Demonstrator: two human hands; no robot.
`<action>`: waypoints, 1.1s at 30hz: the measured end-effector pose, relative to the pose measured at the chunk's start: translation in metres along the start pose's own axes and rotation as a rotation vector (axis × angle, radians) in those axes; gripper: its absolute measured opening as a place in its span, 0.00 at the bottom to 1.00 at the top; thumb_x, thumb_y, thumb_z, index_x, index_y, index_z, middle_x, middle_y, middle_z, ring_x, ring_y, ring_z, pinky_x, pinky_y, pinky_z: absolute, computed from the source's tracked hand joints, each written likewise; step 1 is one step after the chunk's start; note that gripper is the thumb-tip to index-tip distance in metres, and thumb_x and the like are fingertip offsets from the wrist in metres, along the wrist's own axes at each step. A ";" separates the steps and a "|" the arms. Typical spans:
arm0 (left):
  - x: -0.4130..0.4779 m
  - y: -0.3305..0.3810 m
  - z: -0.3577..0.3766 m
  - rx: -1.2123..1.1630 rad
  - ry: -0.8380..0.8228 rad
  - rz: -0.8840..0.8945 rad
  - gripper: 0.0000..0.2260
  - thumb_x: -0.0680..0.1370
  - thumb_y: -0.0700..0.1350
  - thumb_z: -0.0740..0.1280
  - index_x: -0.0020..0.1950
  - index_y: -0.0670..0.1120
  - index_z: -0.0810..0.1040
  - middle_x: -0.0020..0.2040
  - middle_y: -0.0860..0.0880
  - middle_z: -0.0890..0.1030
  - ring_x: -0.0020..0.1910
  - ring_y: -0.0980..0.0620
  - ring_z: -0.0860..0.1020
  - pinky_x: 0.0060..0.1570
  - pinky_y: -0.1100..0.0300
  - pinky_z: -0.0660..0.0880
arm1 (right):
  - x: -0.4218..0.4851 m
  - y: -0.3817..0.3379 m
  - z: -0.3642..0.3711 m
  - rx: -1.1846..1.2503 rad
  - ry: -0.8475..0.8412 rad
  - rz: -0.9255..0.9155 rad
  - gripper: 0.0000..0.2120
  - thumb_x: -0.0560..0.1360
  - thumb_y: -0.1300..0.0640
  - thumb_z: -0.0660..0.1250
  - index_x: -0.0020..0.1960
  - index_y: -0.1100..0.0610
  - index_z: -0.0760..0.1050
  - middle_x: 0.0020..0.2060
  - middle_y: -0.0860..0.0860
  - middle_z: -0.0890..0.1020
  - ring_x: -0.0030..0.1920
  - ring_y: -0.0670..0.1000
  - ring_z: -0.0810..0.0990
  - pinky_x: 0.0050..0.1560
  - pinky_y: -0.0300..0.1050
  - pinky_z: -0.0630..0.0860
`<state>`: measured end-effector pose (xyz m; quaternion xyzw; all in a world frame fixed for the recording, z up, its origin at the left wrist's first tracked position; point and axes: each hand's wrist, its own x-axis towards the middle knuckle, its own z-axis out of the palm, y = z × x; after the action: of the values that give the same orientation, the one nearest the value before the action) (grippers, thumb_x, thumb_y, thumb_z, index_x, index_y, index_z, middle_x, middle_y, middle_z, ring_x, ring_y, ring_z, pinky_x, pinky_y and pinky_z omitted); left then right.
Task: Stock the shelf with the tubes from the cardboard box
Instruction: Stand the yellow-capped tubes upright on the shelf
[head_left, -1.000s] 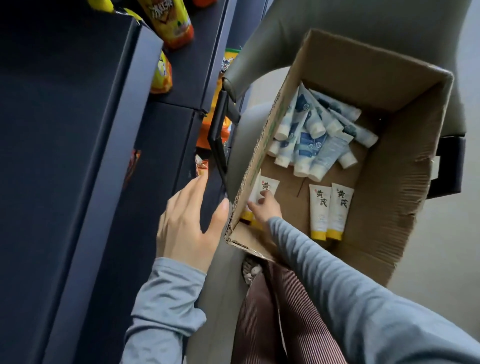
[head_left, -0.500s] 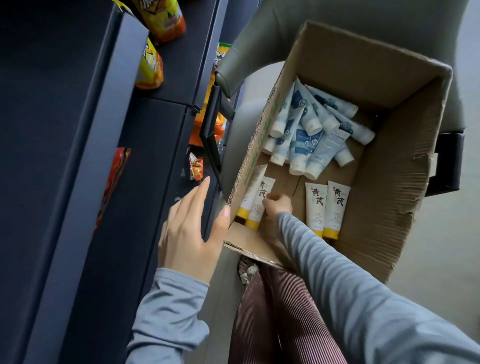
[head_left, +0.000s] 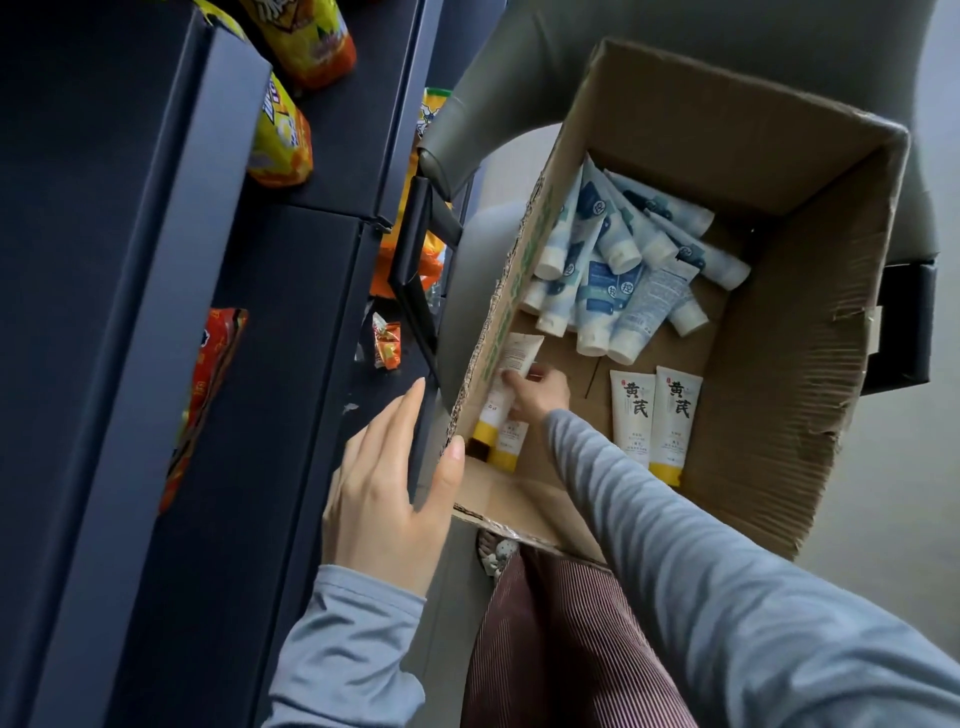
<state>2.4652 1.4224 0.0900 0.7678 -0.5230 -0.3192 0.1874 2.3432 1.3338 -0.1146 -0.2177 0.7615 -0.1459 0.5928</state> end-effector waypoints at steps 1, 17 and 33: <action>0.001 -0.001 0.000 -0.002 0.004 -0.004 0.32 0.70 0.63 0.52 0.70 0.49 0.68 0.66 0.54 0.73 0.63 0.58 0.67 0.60 0.63 0.64 | -0.003 0.000 -0.005 0.072 -0.016 -0.013 0.18 0.75 0.61 0.68 0.62 0.65 0.71 0.57 0.60 0.79 0.56 0.60 0.79 0.57 0.58 0.77; 0.014 0.038 0.013 -0.110 -0.076 0.196 0.25 0.72 0.48 0.65 0.69 0.43 0.68 0.65 0.46 0.73 0.63 0.54 0.71 0.62 0.63 0.65 | -0.136 -0.065 -0.107 0.466 -0.444 -0.389 0.11 0.67 0.53 0.72 0.49 0.52 0.78 0.50 0.51 0.84 0.54 0.51 0.82 0.44 0.45 0.81; 0.012 0.028 0.017 0.011 0.058 0.179 0.31 0.66 0.42 0.76 0.67 0.46 0.71 0.59 0.49 0.79 0.53 0.52 0.78 0.44 0.61 0.74 | -0.177 -0.065 -0.084 0.515 -0.440 -0.365 0.15 0.67 0.58 0.71 0.52 0.61 0.75 0.49 0.53 0.84 0.49 0.49 0.84 0.43 0.39 0.80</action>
<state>2.4374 1.4017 0.0915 0.7278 -0.5858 -0.2759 0.2258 2.3087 1.3640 0.0870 -0.2198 0.5033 -0.3854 0.7415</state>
